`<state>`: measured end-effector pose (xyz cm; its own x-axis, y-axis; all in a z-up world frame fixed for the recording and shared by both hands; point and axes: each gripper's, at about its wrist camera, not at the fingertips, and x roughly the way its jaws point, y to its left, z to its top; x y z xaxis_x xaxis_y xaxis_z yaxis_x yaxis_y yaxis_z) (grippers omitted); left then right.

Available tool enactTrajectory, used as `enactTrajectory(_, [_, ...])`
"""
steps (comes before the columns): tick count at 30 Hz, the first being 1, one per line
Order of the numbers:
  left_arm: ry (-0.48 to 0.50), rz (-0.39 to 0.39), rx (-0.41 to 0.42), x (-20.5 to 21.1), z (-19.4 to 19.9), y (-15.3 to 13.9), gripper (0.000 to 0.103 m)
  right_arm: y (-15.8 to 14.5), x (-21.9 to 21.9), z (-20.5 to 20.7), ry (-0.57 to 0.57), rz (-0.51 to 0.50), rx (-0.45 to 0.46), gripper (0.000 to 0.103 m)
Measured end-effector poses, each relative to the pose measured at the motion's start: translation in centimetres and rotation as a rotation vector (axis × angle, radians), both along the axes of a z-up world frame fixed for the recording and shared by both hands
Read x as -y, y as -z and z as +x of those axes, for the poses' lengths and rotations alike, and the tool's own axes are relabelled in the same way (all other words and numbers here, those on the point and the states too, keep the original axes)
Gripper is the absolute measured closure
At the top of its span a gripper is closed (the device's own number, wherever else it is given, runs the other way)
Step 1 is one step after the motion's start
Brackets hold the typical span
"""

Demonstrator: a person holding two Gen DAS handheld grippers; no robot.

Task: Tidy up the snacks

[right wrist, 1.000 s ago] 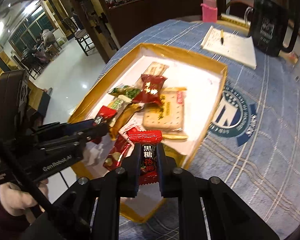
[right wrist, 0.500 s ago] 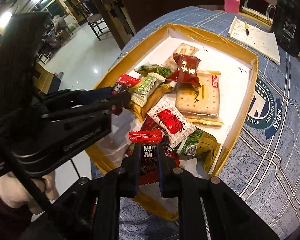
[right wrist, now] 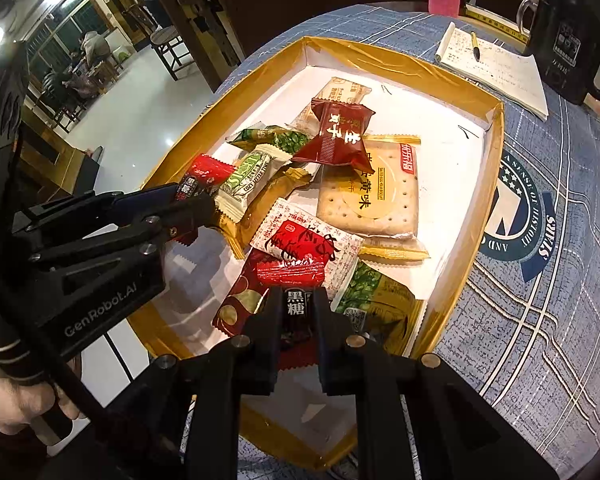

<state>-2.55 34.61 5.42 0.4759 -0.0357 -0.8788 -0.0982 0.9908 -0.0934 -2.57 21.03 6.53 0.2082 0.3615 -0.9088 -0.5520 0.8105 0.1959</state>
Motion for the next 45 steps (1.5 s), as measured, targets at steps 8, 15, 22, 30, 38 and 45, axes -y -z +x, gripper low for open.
enactTrajectory(8, [0.013, -0.017, -0.013, -0.1, 0.4, 0.5, 0.073, 0.0, -0.5, -0.3, -0.006, -0.006, 0.006, 0.089])
enactTrajectory(15, [0.018, -0.03, -0.016, -0.2, 0.5, 0.7, 0.073, 0.1, -0.6, -0.4, 0.001, -0.012, 0.015, 0.088])
enactTrajectory(22, [0.014, -0.062, -0.033, -0.5, 0.6, 1.0, 0.064, -0.3, -0.5, -0.6, 0.01, -0.003, 0.019, 0.082])
enactTrajectory(30, [0.016, -0.146, -0.013, -0.9, 0.4, 0.0, 0.053, -1.3, -0.1, -0.9, 0.016, 0.021, 0.045, 0.074])
enactTrajectory(38, [-0.016, -0.186, 0.047, -2.4, -0.2, -2.0, 0.05, -3.7, 0.4, 1.5, 0.031, 0.092, 0.087, 0.075])
enactTrajectory(45, [-0.033, -0.205, 0.069, -3.3, -0.7, -2.2, 0.05, -2.7, -1.5, 6.8, 0.051, 0.253, -0.059, 0.075])
